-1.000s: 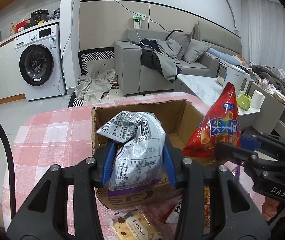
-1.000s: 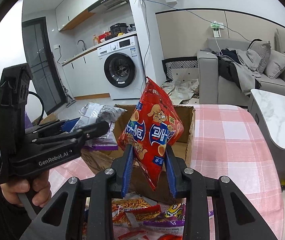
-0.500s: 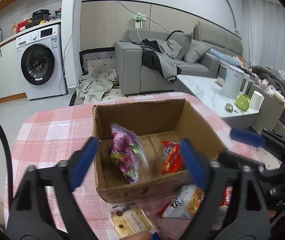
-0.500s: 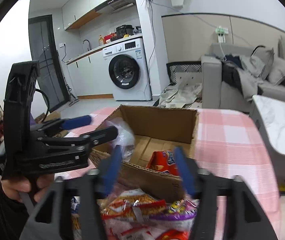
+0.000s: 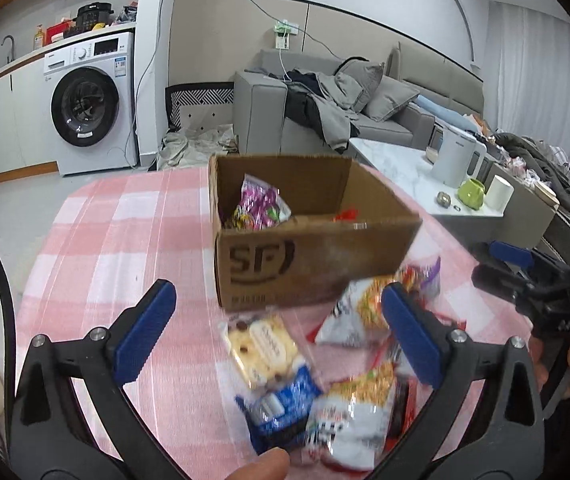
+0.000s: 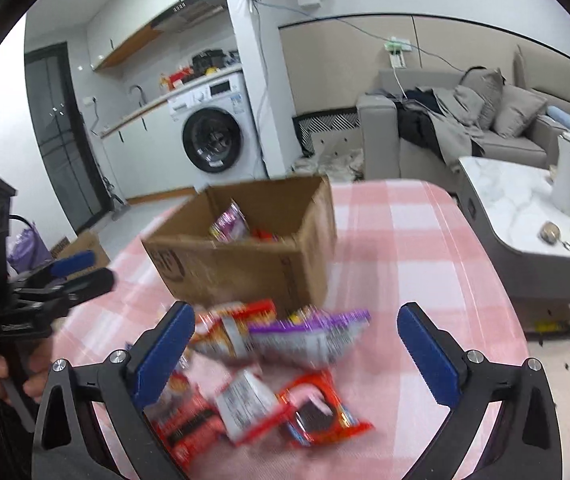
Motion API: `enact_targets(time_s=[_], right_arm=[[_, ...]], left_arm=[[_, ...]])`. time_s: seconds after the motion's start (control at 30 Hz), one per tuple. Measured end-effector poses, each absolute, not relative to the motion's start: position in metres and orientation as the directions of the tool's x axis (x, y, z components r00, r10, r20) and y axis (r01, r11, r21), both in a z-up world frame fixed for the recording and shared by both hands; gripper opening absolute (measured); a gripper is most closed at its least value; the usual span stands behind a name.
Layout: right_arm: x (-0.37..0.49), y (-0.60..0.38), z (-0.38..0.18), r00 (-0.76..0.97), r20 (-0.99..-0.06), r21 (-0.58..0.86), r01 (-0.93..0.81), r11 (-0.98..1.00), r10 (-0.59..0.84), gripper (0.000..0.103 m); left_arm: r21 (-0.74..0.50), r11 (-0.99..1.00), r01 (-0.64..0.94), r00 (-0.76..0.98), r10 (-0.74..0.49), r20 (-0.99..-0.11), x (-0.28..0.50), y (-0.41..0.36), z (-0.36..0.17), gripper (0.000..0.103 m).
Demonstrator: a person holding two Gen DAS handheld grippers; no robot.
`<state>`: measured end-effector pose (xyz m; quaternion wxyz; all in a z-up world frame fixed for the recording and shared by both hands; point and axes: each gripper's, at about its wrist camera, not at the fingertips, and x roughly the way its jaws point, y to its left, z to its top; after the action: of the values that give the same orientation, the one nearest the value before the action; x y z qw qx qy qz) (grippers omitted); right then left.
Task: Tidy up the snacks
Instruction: 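Move both open tools back to the remaining snack pile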
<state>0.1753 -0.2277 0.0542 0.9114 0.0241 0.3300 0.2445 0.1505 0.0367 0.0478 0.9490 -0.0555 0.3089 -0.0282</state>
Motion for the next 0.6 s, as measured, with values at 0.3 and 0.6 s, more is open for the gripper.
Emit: enact_targets(time_s=[0.3,0.6], right_arm=[[0.162,-0.251,0.018,0.625,-0.667,0.180,-0.394,0.901,0.407,0.103],[0.158,-0.253,-0.002,0.586,-0.723,0.133,-0.402,0.906,0.366,0.103]], left_arm=[[-0.151,0.987,0.051,0.781,-0.134,-0.610,0.103,0.029,0.025,0.102],[-0.127,0.985,0.112,0.752,-0.168,-0.637,0.094,0.008,0.023,0.102]])
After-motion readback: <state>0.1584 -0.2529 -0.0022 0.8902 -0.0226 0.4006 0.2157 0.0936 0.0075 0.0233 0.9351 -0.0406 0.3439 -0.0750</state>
